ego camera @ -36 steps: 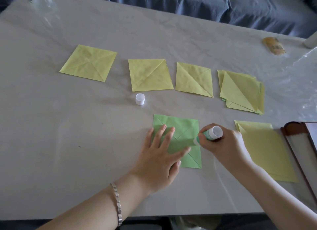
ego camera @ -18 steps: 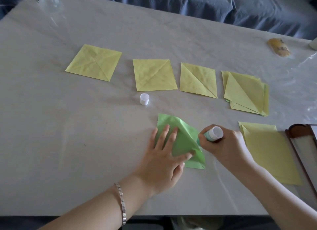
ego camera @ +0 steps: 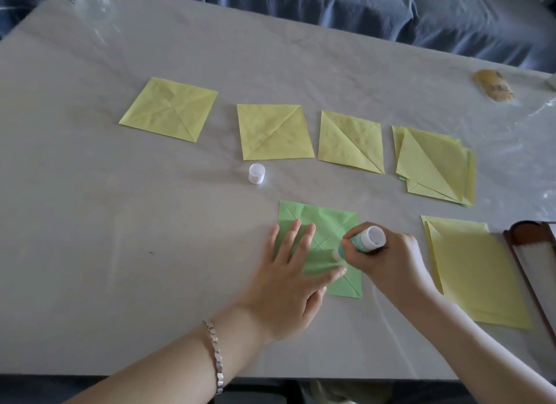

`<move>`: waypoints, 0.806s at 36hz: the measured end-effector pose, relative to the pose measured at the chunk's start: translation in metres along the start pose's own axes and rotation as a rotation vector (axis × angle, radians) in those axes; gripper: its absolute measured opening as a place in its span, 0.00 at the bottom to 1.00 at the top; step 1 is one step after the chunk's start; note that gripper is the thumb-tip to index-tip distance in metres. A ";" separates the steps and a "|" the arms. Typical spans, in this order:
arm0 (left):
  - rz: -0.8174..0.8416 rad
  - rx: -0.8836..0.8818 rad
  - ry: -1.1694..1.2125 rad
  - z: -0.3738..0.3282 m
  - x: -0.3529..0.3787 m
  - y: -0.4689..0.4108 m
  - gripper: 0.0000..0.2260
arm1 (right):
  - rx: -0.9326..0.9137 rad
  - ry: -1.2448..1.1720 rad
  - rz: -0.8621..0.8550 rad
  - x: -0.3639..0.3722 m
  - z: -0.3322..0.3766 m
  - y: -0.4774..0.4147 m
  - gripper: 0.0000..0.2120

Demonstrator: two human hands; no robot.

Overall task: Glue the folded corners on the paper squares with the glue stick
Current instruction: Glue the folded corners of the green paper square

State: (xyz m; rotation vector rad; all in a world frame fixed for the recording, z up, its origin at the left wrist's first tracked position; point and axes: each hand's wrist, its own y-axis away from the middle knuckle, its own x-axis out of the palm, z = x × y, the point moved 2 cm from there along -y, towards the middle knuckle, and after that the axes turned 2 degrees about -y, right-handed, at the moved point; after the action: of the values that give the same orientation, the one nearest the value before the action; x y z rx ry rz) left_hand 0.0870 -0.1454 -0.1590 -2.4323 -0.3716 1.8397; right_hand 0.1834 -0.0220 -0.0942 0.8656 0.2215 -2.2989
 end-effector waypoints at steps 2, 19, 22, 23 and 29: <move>-0.001 -0.002 0.005 0.000 0.000 0.000 0.18 | -0.013 0.002 -0.026 0.002 -0.002 -0.004 0.07; -0.119 -0.139 0.015 0.015 -0.005 0.006 0.16 | 0.017 -0.036 -0.389 -0.007 -0.003 -0.038 0.04; -0.196 -0.134 -0.016 0.019 -0.007 0.010 0.15 | -0.034 -0.054 -0.393 -0.007 0.011 -0.039 0.03; -0.215 -0.126 -0.030 0.019 -0.007 0.011 0.14 | -0.049 -0.060 -0.372 -0.004 0.017 -0.039 0.02; -0.260 -0.139 -0.075 0.021 -0.003 0.013 0.13 | -0.074 0.000 -0.138 0.031 0.036 -0.041 0.05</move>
State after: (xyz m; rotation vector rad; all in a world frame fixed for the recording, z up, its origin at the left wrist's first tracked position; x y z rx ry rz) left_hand 0.0686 -0.1609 -0.1648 -2.2700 -0.8043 1.8500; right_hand 0.1209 -0.0205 -0.0888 0.8366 0.3747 -2.4015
